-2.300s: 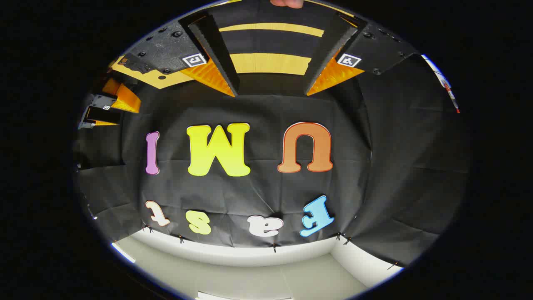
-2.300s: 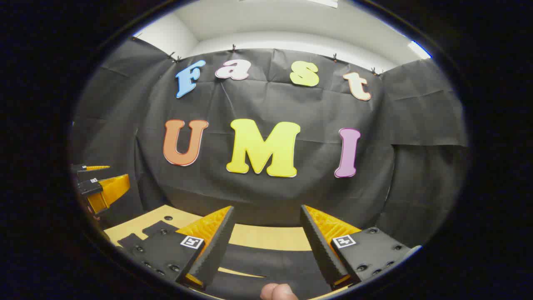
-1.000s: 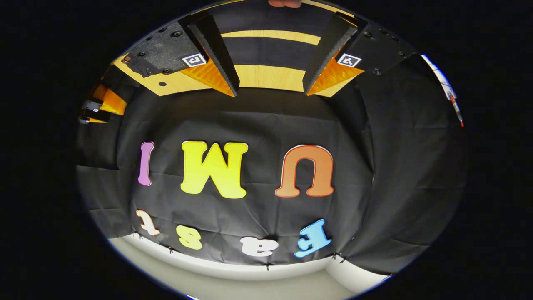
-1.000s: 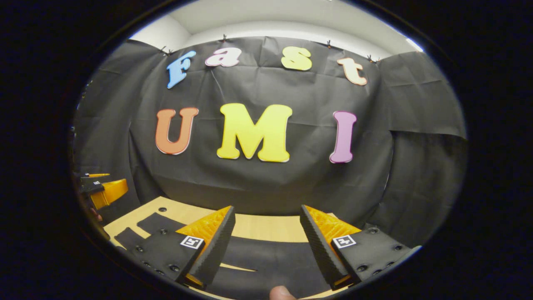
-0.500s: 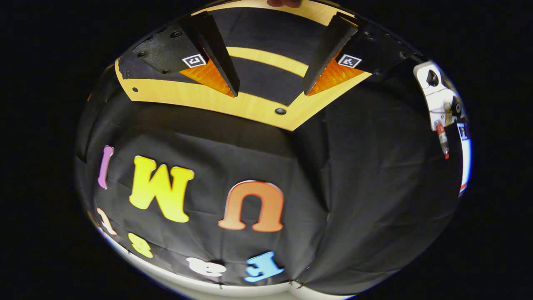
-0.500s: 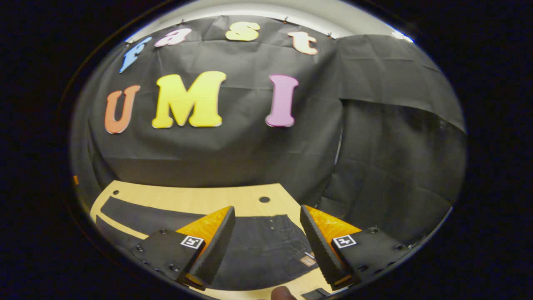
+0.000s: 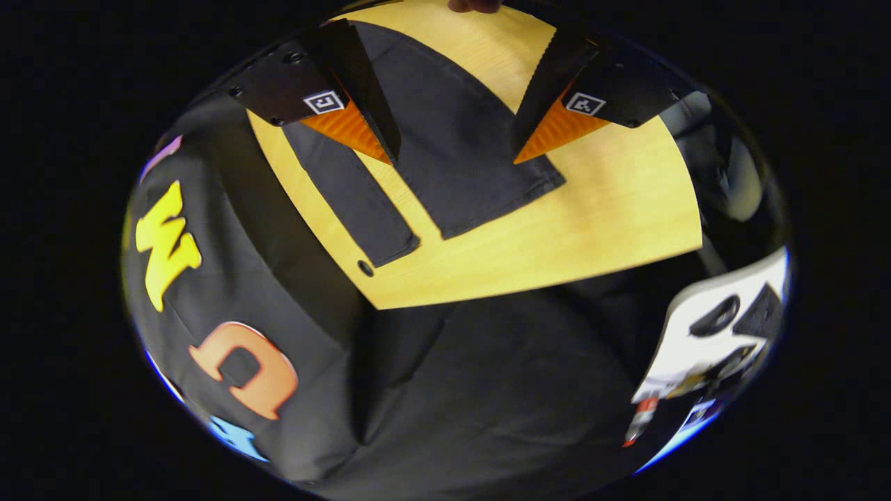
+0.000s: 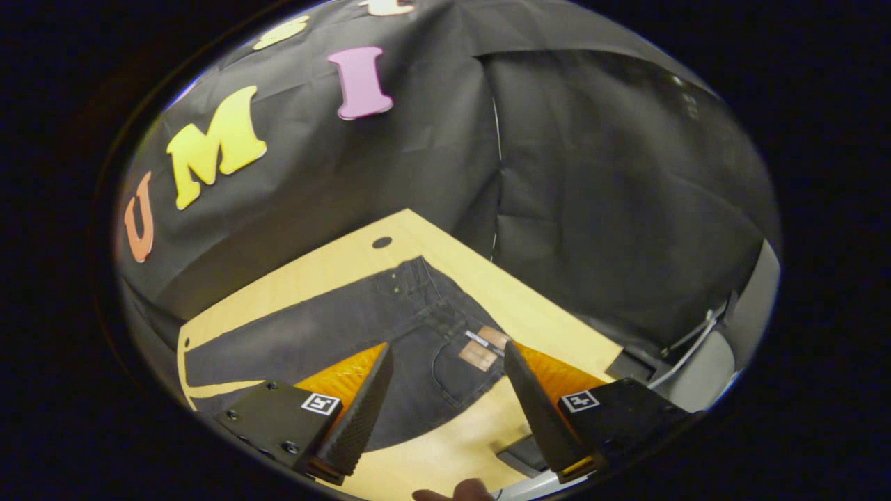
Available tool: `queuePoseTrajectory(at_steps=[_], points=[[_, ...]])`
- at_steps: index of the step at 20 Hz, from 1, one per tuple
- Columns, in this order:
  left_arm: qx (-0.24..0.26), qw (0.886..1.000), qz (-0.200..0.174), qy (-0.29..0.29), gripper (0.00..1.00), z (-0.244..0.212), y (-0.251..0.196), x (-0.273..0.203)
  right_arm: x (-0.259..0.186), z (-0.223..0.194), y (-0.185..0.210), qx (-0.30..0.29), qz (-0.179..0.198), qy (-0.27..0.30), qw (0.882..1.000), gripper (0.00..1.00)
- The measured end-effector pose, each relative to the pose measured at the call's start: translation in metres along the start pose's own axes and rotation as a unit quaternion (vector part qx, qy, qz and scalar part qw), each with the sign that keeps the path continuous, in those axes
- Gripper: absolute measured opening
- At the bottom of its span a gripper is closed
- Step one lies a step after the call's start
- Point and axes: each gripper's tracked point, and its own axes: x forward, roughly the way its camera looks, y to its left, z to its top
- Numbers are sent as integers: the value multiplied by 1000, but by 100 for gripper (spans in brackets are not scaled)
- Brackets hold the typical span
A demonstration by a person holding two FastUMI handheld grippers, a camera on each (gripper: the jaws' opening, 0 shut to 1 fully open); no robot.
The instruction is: Grasp the waist and the cuffs of the jeans and fold them to make the two legs overlap; first hold the waist and fold one-third of the jeans toward the cuffs, then hold the cuffs and fold the remaining one-third in the same direction to finish folding.
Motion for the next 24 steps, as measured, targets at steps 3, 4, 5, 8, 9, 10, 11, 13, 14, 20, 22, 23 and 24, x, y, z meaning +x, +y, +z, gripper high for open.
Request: queuePoseTrajectory(at_steps=[3,4,5,8,9,10,11,13,14,20,22,23,24], points=[[-88,995,-1,42,99,-19,0,1,9,-19,-14,48,8,40,998,99],[-114,992,-2,50,99,-23,1,1,12,-21,-18,61,7,48,997,99],[-133,989,-2,56,100,-27,6,2,15,-25,-21,71,8,56,996,99],[-163,984,4,67,99,-28,13,10,22,-33,-24,93,12,77,993,99],[-168,983,9,68,99,-30,18,16,23,-34,-25,106,12,83,991,99],[-172,983,9,64,99,-28,16,18,25,-35,-27,120,11,88,989,99],[-169,983,10,65,99,-27,18,20,27,-39,-30,130,9,94,987,99],[-162,984,11,67,97,-26,14,23,32,-46,-33,144,4,110,983,99],[-164,984,11,65,98,-25,12,26,34,-47,-31,158,6,119,980,94],[-218,975,-5,45,96,-14,2,37,66,-53,-34,261,3,146,954,94],[-222,974,-8,47,94,-14,0,40,78,-53,-35,284,-4,150,947,94],[-224,973,-7,49,92,-15,-2,42,81,-52,-34,291,-6,151,945,94],[-227,973,-6,49,88,-14,-3,43,87,-49,-34,294,-8,149,944,94]])
